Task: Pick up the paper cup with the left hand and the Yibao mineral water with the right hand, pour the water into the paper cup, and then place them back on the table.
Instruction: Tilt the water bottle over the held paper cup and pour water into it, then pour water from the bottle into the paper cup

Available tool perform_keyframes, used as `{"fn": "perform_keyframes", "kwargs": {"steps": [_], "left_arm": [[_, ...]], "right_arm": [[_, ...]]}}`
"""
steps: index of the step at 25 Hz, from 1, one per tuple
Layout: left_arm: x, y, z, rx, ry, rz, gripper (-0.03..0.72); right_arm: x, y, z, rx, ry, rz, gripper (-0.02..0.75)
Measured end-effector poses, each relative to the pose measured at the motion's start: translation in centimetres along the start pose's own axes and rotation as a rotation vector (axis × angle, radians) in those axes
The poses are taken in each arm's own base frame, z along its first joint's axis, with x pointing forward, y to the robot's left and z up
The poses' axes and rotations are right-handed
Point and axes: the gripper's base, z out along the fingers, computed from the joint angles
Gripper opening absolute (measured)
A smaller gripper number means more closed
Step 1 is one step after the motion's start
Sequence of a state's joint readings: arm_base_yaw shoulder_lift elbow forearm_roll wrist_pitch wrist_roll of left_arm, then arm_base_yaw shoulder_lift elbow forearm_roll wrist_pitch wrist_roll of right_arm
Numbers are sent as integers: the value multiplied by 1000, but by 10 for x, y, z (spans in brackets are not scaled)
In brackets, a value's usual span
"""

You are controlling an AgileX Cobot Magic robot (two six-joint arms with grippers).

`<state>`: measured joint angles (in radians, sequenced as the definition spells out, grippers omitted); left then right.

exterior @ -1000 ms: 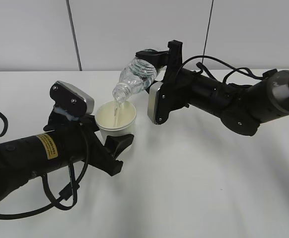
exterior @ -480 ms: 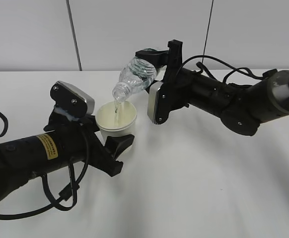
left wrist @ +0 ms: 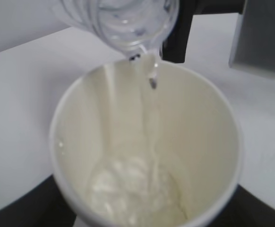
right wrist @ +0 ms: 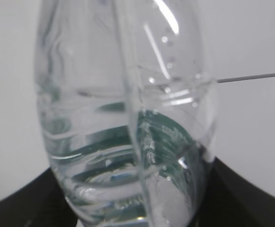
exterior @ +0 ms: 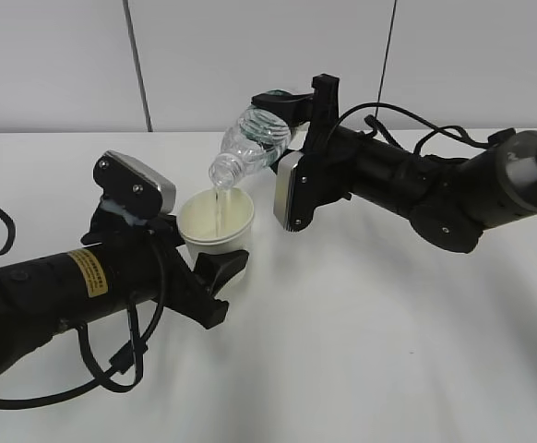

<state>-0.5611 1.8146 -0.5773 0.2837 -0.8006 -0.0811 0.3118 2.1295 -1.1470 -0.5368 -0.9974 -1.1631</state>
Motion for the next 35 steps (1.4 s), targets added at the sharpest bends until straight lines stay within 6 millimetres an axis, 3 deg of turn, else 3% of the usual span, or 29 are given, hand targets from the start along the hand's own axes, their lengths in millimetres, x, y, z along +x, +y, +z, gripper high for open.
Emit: {"fn": "perform_keyframes", "kwargs": {"steps": [35], "left_arm": [[2,0,0,-2,24,-1,442]], "right_arm": [[0,0,0,0,0,0,463]]}}
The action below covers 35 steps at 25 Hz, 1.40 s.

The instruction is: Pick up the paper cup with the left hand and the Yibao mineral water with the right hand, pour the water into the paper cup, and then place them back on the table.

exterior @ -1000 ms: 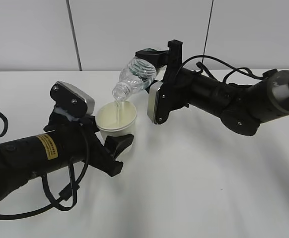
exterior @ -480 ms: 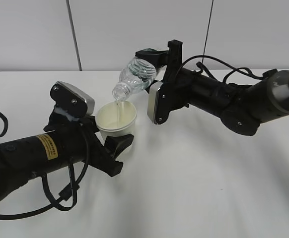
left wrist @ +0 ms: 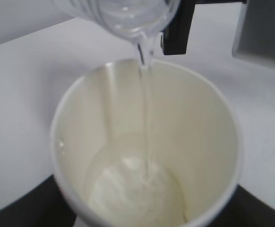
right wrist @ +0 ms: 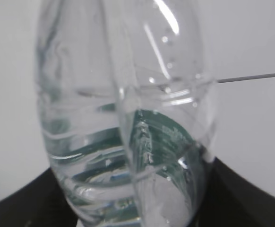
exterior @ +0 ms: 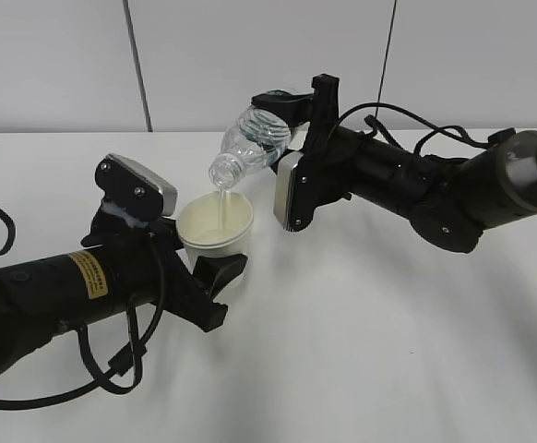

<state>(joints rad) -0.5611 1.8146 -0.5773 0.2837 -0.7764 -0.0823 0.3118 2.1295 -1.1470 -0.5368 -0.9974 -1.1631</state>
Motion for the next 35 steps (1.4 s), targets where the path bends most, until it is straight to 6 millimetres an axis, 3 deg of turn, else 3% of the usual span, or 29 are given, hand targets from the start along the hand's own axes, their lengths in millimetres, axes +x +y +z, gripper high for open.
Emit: {"fn": "perform_keyframes", "kwargs": {"steps": [35], "left_arm": [[1,0,0,0,6,0,442]], "right_arm": [[0,0,0,0,0,-24,461]]}}
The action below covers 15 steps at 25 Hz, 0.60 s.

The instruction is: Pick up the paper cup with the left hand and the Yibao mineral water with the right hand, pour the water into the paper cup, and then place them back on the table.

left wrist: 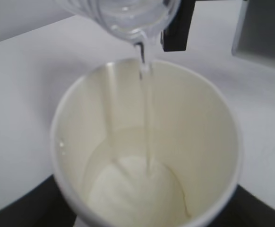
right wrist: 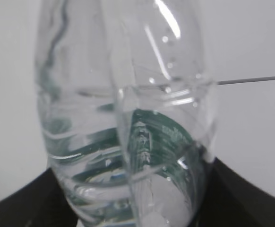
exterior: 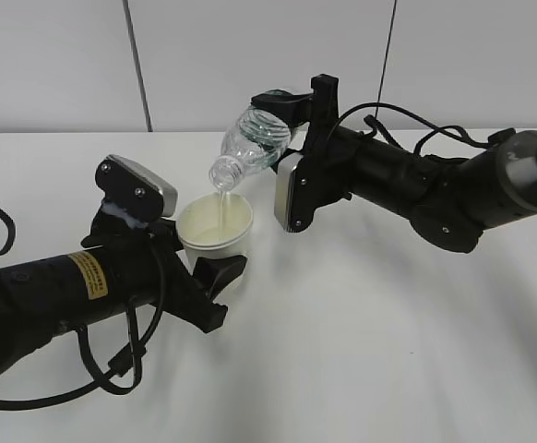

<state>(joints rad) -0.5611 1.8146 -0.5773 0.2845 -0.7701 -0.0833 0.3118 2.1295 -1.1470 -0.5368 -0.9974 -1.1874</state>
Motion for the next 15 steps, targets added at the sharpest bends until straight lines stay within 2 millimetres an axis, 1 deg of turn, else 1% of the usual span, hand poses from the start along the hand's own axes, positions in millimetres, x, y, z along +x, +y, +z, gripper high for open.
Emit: {"fn": "perform_keyframes", "kwargs": {"steps": [15], "left_arm": [[0,0,0,0,0,0,442]], "right_arm": [[0,1,0,-11,4,-8,461]]}}
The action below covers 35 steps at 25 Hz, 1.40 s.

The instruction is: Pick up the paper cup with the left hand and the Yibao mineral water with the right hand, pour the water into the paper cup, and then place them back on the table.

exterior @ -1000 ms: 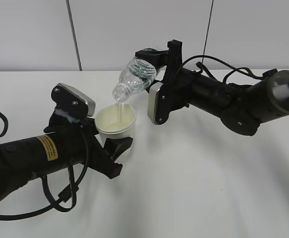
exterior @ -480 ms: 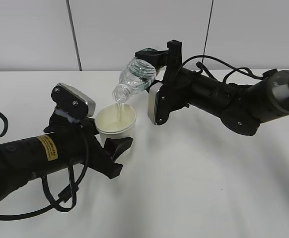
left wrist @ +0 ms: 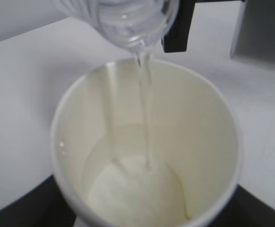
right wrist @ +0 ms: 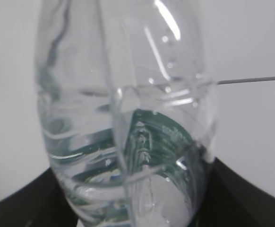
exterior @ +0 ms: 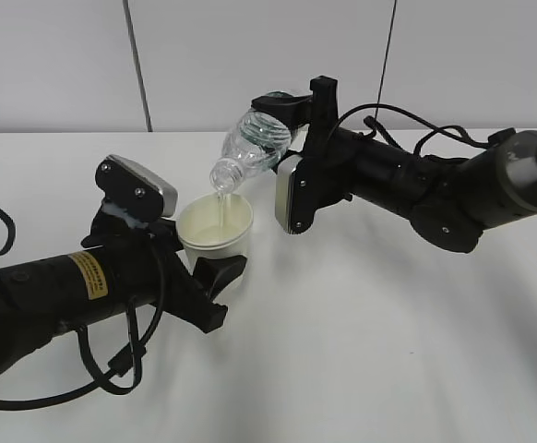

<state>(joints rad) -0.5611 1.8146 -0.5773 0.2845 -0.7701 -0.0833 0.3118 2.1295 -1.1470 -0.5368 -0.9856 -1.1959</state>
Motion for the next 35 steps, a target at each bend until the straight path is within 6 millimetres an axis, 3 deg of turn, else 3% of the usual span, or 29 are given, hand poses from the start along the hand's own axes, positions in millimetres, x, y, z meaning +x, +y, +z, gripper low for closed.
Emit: {"fn": "perform_keyframes", "kwargs": {"steps": [23,35], "left_arm": [[0,0,0,1,0,1,442],[0,0,0,1,0,1,442]], "right_arm": [[0,1,0,-11,4,-6,460],[-9,1,3,-12,-19,310,460]]}}
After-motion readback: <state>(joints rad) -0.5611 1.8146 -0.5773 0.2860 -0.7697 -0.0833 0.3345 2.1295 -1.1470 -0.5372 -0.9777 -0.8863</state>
